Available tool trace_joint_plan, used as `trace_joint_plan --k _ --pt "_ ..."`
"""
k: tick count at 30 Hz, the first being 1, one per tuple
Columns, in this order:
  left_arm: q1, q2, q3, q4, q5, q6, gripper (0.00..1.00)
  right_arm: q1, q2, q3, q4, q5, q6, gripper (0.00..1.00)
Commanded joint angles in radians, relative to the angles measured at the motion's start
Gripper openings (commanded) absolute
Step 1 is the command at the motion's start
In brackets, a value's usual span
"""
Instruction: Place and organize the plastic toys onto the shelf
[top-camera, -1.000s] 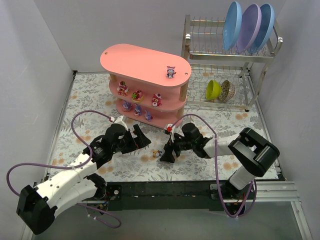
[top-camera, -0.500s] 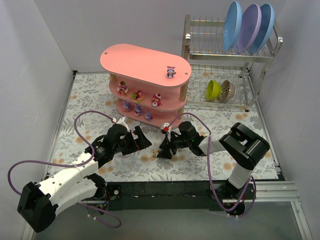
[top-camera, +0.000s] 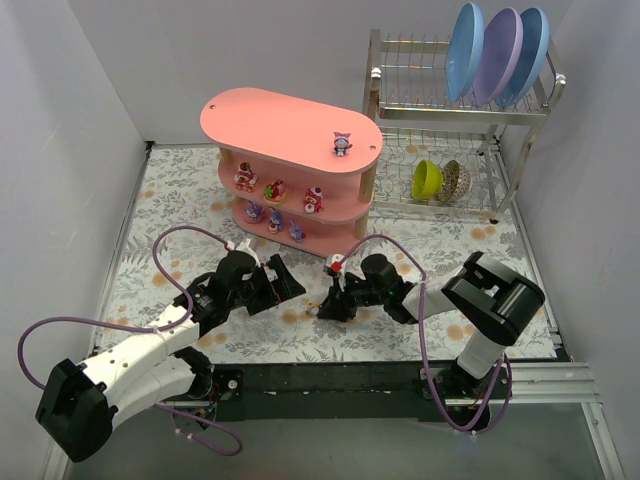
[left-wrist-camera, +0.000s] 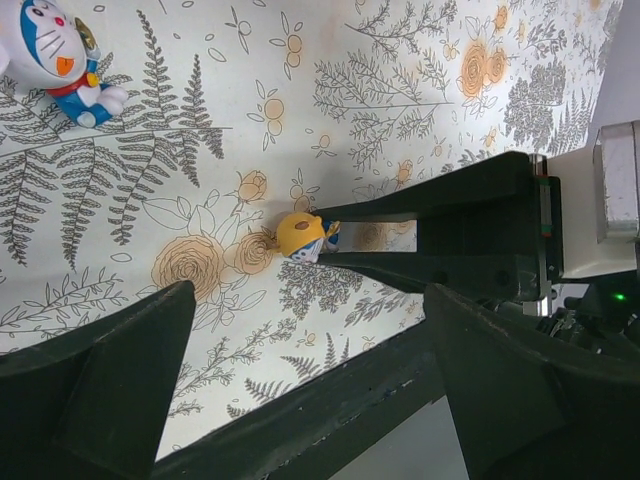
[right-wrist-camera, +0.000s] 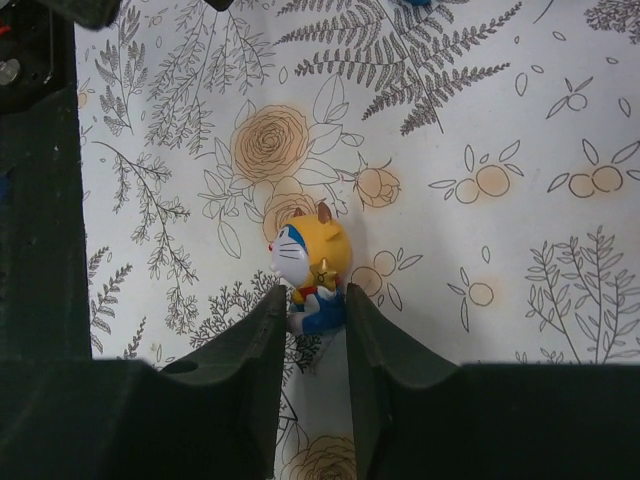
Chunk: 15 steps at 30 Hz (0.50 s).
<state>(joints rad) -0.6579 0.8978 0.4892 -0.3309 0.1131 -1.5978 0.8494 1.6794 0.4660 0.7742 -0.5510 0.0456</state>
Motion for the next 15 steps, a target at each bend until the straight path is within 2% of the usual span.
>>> trace_joint_plan --k 1,5,15 --pt "0.003 -0.008 -0.009 0.024 0.011 -0.039 0.98 0.019 -0.033 -0.053 0.082 0.085 0.063 0.13" --pt "0.003 -0.017 -0.024 0.035 0.002 -0.074 0.98 0.042 -0.070 -0.090 0.135 0.173 0.115 0.01" --pt "-0.011 -0.057 -0.028 0.085 -0.026 -0.163 0.98 0.115 -0.250 -0.185 0.163 0.509 0.240 0.01"
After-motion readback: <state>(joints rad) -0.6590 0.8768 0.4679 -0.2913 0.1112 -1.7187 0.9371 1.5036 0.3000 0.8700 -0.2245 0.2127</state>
